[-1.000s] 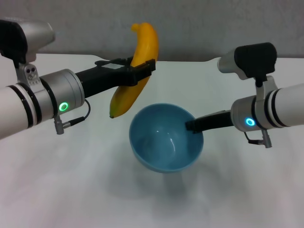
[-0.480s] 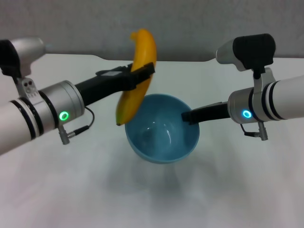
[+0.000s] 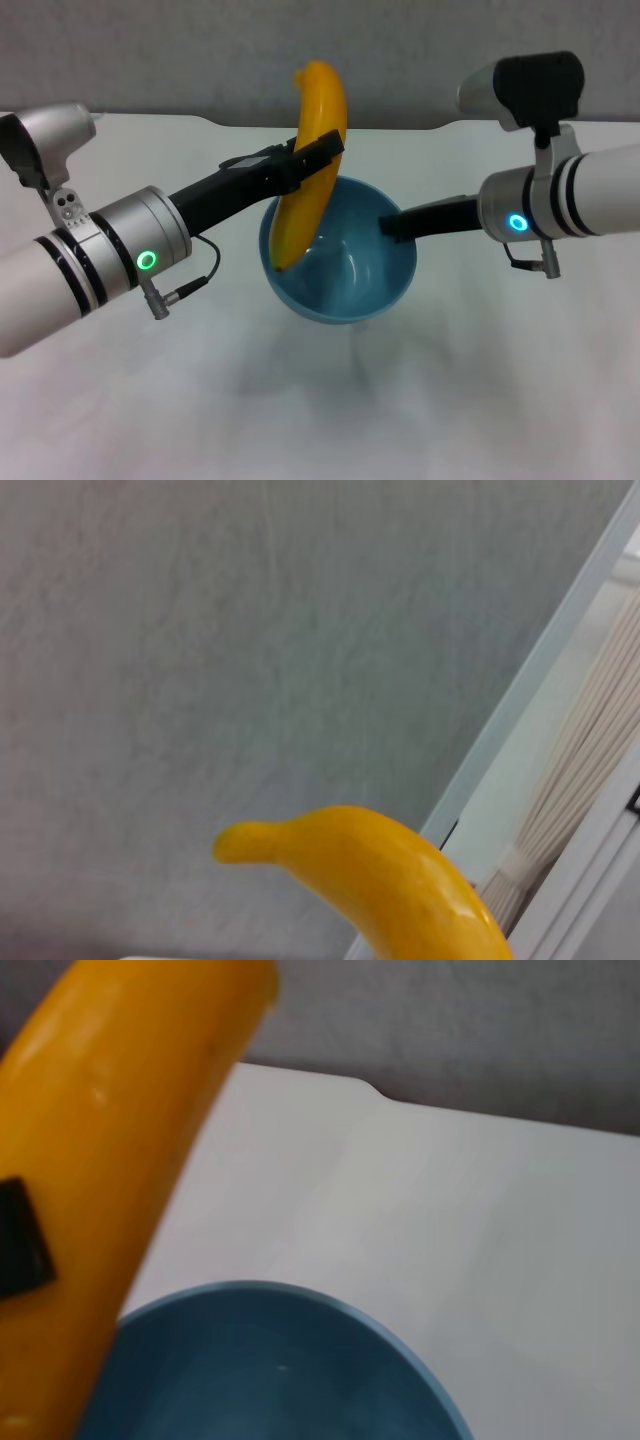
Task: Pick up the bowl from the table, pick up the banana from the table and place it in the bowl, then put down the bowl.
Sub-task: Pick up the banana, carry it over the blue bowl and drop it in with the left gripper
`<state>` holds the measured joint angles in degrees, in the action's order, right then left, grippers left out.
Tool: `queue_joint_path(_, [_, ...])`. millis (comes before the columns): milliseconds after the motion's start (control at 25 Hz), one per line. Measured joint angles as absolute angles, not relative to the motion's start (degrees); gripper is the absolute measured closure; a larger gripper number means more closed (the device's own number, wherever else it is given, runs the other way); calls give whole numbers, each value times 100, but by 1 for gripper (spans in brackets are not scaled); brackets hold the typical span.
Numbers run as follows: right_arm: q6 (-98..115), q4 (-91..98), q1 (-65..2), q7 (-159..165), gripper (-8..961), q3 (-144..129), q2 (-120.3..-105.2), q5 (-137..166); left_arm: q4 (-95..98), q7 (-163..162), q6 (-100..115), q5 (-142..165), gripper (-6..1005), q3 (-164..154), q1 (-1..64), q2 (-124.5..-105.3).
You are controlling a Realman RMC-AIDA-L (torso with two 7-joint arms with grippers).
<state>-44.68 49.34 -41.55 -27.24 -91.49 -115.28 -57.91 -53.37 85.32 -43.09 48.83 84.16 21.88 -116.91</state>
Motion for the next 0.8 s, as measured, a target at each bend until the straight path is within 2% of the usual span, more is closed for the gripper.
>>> queue_joint_path(800, [-4448, 4904, -4314, -2729, 873, -9338, -11553, -6000, -4619, 9122, -4487, 3790, 486, 7948, 2575, -11708])
